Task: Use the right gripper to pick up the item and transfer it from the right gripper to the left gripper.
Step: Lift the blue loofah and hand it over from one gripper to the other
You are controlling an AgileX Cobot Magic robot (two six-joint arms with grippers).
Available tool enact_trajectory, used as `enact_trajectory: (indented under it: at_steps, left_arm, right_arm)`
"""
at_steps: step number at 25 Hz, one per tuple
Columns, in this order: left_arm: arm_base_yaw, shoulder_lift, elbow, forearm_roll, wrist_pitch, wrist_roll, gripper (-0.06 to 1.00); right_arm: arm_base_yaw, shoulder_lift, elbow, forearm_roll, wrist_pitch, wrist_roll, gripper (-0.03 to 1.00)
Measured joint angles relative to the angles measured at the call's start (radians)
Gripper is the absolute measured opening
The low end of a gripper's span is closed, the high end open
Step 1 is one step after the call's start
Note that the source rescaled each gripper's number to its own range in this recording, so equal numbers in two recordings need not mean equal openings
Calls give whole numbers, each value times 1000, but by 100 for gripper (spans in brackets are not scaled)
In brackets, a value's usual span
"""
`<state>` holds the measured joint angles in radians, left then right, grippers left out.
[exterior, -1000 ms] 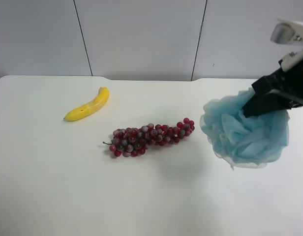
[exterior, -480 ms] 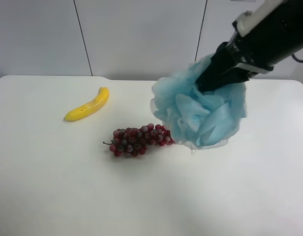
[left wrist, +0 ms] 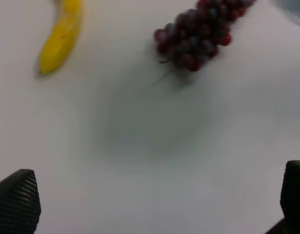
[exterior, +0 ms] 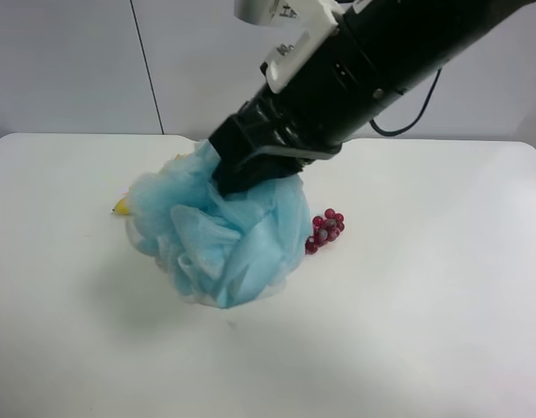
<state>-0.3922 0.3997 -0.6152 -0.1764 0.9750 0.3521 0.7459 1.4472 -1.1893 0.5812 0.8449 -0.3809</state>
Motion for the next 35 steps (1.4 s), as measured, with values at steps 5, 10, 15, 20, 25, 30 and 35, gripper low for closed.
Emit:
enact_trajectory:
  at_steps: [5, 10, 15, 20, 25, 30, 35]
  left_arm:
    - [-133, 107, -21, -2, -81, 33, 100]
    - [-252, 241, -21, -1, -175, 61, 100]
    - [-352, 375, -26, -1, -283, 78, 100]
    - [-387, 495, -97, -8, -371, 82, 100]
    - [-388, 587, -144, -20, -382, 110, 82]
    - [-388, 610, -144, -24, -356, 118, 8]
    - [-388, 610, -144, -24, -353, 123, 5]
  right_arm:
    - [0, 50, -66, 114, -3, -48, 1]
    - [0, 66, -74, 249, -3, -113, 1]
    - [7, 85, -74, 337, -6, -164, 1]
    - [8, 113, -74, 350, -9, -170, 1]
    - [8, 116, -74, 353, -32, -178, 1]
    - [8, 116, -74, 346, -35, -182, 0]
    - [8, 116, -74, 347, -42, -182, 8]
